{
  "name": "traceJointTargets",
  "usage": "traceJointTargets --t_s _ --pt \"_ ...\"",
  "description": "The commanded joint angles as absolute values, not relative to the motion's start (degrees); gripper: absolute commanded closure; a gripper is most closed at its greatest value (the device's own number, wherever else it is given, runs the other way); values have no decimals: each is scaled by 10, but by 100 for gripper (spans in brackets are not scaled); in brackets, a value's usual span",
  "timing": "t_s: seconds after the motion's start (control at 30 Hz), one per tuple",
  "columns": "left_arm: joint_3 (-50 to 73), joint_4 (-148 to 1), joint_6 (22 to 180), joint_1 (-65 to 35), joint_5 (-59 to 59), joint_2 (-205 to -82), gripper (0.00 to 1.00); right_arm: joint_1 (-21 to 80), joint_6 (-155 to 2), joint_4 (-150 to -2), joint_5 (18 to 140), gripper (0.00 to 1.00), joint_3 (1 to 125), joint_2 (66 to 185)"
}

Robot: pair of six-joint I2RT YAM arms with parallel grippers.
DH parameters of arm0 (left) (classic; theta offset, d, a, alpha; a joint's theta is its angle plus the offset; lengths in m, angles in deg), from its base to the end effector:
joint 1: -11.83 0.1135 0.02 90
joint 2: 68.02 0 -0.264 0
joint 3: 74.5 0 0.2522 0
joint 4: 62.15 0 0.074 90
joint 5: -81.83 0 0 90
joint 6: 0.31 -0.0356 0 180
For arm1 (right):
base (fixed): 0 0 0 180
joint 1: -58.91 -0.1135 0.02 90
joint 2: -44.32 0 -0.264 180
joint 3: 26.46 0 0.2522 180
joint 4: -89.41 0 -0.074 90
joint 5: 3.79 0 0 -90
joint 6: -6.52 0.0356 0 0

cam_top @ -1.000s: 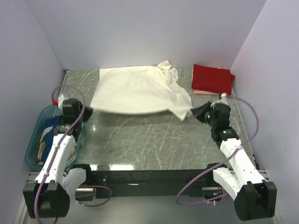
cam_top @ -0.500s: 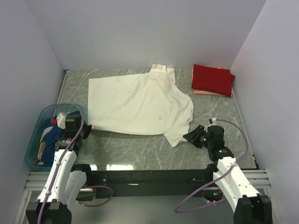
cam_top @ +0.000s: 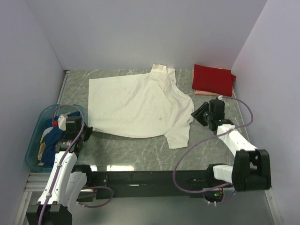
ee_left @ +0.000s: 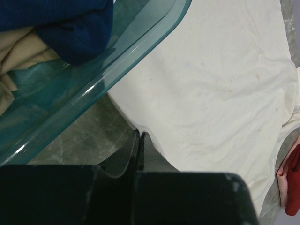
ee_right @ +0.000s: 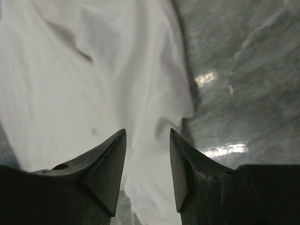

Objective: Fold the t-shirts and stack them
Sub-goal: Flatten the tshirt out

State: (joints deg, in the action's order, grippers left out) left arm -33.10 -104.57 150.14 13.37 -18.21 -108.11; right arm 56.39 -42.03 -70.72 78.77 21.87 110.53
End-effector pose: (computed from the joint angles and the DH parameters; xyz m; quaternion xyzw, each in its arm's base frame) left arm 0.1521 0.0103 0.2176 -0.4980 0.7587 -0.1333 0.3981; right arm 0.2395 0.0152 0.2107 0.2716 0.8543 0.2185 0.3856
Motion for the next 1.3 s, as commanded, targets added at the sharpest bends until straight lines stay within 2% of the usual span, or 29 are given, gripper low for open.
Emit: traceJointTargets --t_s 0.0,0.4,0.47,0.5,0.6,0.63,0.7,0.9,1.2,1.23,1.27 --pt "-317 -1050 1487 137 -168 -1070 99 577 -423 -726 822 51 246 1161" --pt "-309 -1046 1481 137 -160 -1078 99 579 -402 -816 782 50 227 1287" --pt "-305 -1049 1479 137 -162 -1078 99 579 -402 -817 784 54 239 1307" --pt "-304 -1049 1479 137 -163 -1077 99 580 -406 -811 786 57 244 1313" --pt "-299 -1056 1478 137 -168 -1076 99 580 -418 -783 801 81 266 1320" --pt "-297 -1059 1477 137 -169 -1075 99 579 -423 -774 808 92 275 1310" --pt "-293 -1065 1477 136 -172 -1072 99 580 -442 -735 845 100 285 1293" --pt "-283 -1091 1487 137 -188 -1063 99 581 -481 -666 916 100 276 1186" --pt "-270 -1156 1532 137 -227 -1040 99 586 -487 -623 864 100 170 1037" --pt "-267 -1160 1536 137 -228 -1031 99 586 -488 -620 852 98 164 1025" --pt "-266 -1162 1538 137 -229 -1027 99 586 -488 -615 849 87 159 1005"
